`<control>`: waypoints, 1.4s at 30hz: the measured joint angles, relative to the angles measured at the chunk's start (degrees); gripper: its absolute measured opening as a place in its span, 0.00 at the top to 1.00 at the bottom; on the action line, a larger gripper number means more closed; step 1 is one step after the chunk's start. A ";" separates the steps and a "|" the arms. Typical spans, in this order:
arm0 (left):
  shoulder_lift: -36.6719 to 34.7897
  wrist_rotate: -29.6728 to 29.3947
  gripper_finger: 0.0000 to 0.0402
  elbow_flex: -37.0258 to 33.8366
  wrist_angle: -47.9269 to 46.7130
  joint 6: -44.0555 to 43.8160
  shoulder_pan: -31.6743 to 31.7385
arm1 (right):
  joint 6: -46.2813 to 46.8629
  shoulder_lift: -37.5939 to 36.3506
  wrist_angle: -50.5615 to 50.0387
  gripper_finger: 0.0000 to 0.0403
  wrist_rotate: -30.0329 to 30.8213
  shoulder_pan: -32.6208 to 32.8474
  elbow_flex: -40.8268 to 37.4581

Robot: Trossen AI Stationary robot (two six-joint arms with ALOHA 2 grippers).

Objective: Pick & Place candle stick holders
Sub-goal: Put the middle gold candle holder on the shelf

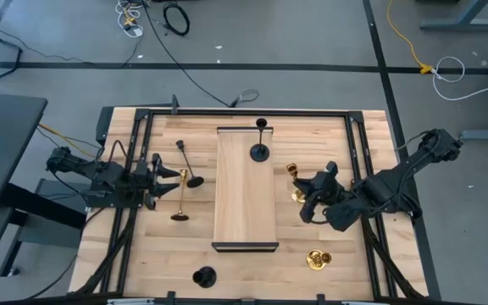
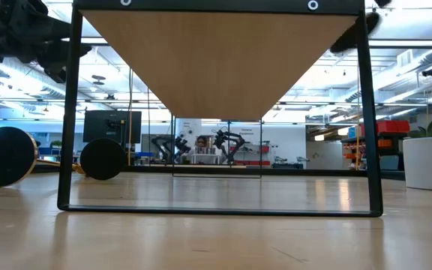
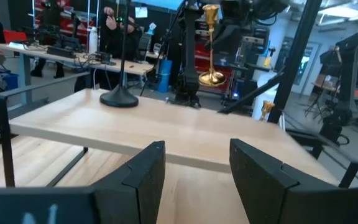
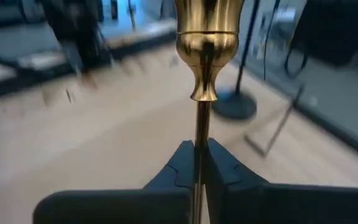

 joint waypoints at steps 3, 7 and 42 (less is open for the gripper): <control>0.00 0.00 0.55 0.00 1.54 -0.02 0.00 | -7.36 0.00 9.11 0.99 6.44 0.00 -0.07; 0.00 0.01 0.55 0.00 5.77 -0.02 -0.01 | -21.45 0.38 24.70 0.99 8.84 -0.49 -2.06; 46.86 5.26 0.55 22.92 25.81 10.58 6.01 | -48.51 12.31 86.27 0.99 -33.54 -20.70 -13.79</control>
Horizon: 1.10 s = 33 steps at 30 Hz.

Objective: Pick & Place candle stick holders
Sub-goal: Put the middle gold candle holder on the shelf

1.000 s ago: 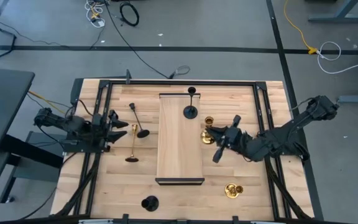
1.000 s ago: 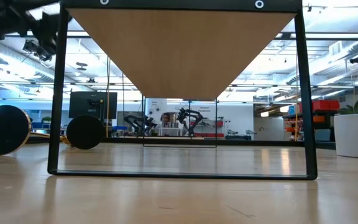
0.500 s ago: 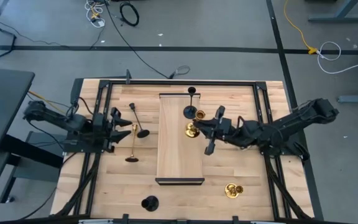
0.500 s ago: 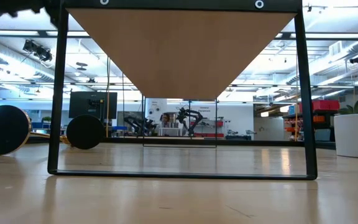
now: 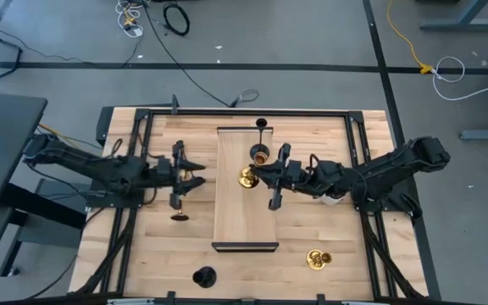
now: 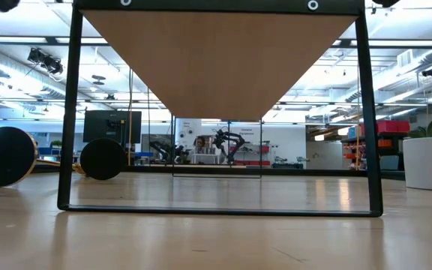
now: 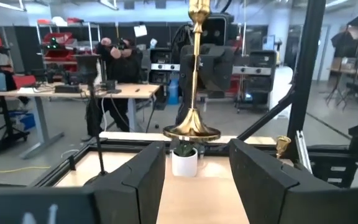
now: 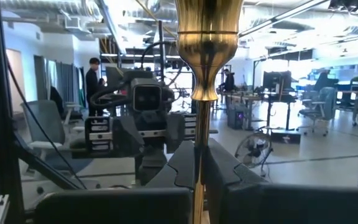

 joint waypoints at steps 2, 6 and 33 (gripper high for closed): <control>2.77 1.96 0.55 2.04 0.09 -0.03 1.18 | 0.00 -0.01 0.51 0.99 -0.40 0.02 0.00; 8.00 5.28 0.55 5.94 0.14 0.02 3.25 | 0.00 -0.03 1.12 0.99 -0.97 0.07 0.00; 33.05 19.44 0.55 27.22 -0.68 -0.07 9.43 | -0.02 -0.07 -1.04 0.99 -2.87 0.17 0.04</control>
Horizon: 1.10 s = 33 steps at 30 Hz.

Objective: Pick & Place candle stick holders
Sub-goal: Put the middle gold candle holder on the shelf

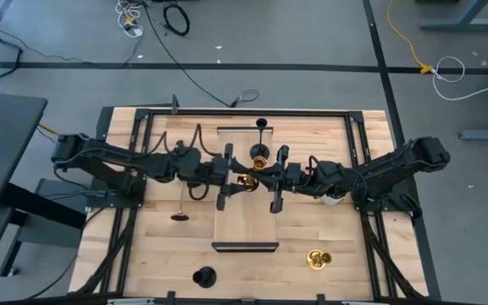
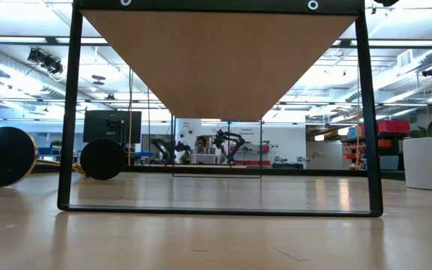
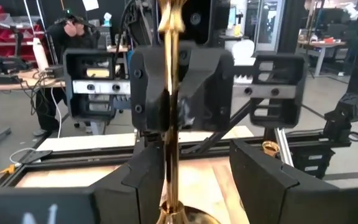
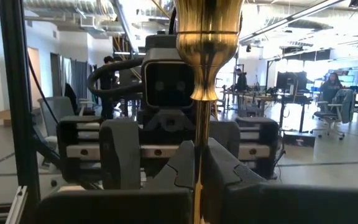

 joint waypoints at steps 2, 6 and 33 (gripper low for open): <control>1.20 0.06 0.55 0.51 -0.06 -0.27 0.40 | -0.02 0.00 0.00 0.99 -0.02 0.00 0.00; 1.59 0.43 0.56 0.61 -0.52 -1.77 1.36 | -0.02 0.00 -0.44 0.99 -0.01 0.00 0.00; 1.59 2.22 0.97 0.61 -2.56 -1.66 2.21 | -0.17 -0.02 -1.18 0.84 -0.01 0.02 0.02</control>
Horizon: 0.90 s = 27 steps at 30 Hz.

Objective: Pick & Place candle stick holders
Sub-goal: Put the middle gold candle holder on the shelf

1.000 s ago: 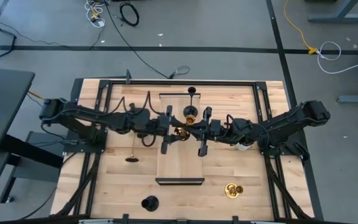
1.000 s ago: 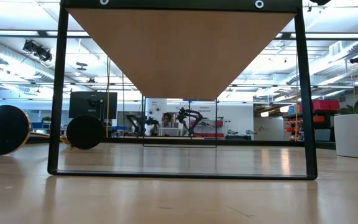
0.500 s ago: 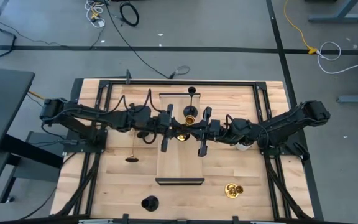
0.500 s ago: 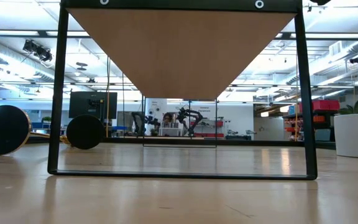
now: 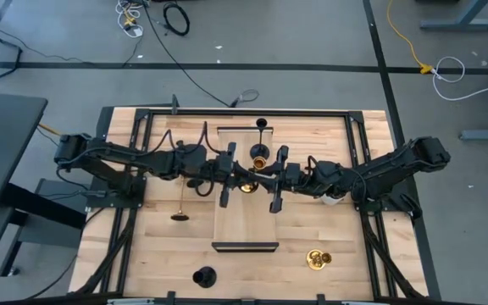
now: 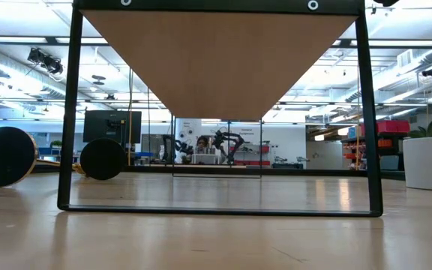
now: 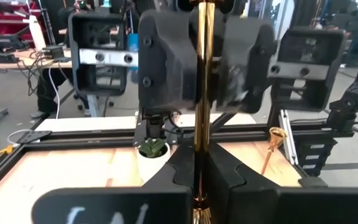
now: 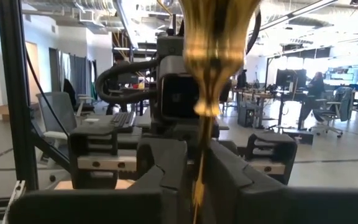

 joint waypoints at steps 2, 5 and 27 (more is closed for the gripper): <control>-0.08 -0.02 0.97 0.00 -0.49 0.01 0.20 | 0.02 0.00 -0.13 0.82 -0.01 0.00 0.00; -0.17 0.00 0.97 0.00 -0.69 0.15 0.67 | 0.04 0.00 -0.29 0.79 0.04 -0.02 0.00; -8.04 -4.37 0.97 -0.12 -17.11 1.51 9.22 | -0.08 -0.20 -6.17 0.76 9.45 3.62 0.04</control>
